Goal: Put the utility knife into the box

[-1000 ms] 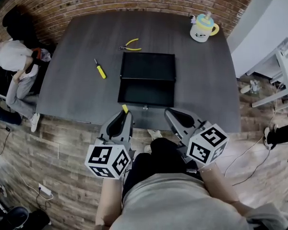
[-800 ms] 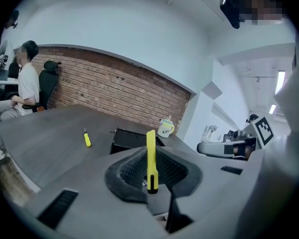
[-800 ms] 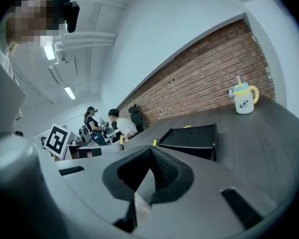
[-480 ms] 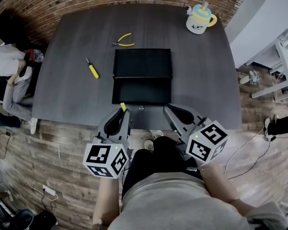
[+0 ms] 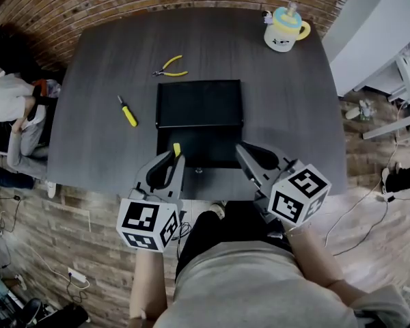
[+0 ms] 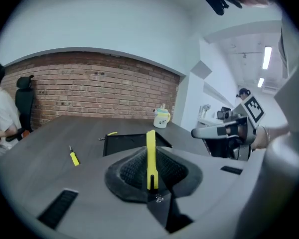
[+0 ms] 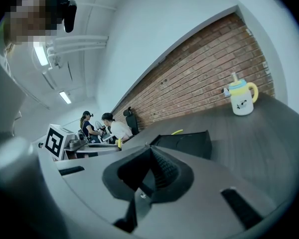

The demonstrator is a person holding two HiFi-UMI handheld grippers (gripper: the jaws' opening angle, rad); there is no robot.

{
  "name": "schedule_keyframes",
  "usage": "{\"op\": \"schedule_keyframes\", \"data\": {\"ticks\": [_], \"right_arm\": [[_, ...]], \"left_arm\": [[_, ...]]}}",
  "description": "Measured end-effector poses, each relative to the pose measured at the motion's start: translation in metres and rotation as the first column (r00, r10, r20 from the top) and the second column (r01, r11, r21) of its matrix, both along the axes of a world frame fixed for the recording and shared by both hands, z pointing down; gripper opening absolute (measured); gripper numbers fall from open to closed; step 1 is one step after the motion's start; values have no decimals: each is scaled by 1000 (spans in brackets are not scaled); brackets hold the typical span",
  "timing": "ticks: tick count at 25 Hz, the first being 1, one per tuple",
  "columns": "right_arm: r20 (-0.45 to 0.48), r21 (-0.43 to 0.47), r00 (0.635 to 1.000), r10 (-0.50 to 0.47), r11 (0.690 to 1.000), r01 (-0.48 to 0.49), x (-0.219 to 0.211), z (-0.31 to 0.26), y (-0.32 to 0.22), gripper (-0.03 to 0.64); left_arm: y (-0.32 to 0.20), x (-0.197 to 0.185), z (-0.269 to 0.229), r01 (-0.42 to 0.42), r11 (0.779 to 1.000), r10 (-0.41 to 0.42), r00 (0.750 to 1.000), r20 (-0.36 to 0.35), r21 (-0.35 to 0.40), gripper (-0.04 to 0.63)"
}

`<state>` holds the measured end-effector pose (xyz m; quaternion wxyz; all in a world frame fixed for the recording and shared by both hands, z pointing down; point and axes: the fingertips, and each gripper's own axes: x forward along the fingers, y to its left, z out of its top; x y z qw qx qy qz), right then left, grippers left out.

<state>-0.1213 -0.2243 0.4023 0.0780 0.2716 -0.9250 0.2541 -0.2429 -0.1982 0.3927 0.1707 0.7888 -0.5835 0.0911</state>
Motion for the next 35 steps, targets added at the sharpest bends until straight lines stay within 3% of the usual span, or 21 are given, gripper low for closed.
{"op": "schedule_keyframes", "data": {"ticks": [4, 7, 11, 14, 18, 19, 22, 26, 31, 35], "right_arm": [[-6, 1, 1000, -10, 1000, 10, -2, 1, -18, 8], [1, -7, 1000, -7, 1000, 7, -1, 3, -27, 8], [5, -19, 1000, -1, 1000, 1, 2, 6, -38, 8], [-2, -35, 1000, 8, 999, -8, 6, 12, -45, 8], [-2, -55, 1000, 31, 998, -31, 12, 18, -53, 8], [-3, -57, 999, 34, 998, -34, 12, 19, -54, 8], [-10, -66, 999, 35, 997, -36, 14, 22, -56, 8], [-41, -84, 999, 30, 996, -33, 15, 31, -57, 8], [-41, -100, 998, 44, 994, -48, 18, 35, -61, 8], [-32, -110, 998, 55, 992, -58, 19, 36, -63, 8]], "left_arm": [[-21, 7, 10, -100, 993, 108, 982, 156, -60, 66], [-32, 16, 17, -209, 973, 228, 929, 291, -96, 66], [-43, 29, 38, -330, 928, 373, 810, 453, -173, 66], [-49, 36, 54, -400, 885, 464, 713, 527, -239, 66], [-50, 40, 80, -461, 819, 564, 533, 631, -342, 66], [-49, 41, 87, -469, 805, 582, 502, 640, -363, 66], [-45, 46, 102, -497, 760, 639, 454, 621, -418, 66], [-41, 50, 123, -516, 699, 703, 371, 607, -494, 66], [-43, 54, 143, -539, 648, 754, 353, 554, -538, 66], [-43, 57, 156, -551, 599, 791, 296, 535, -582, 66]]}}
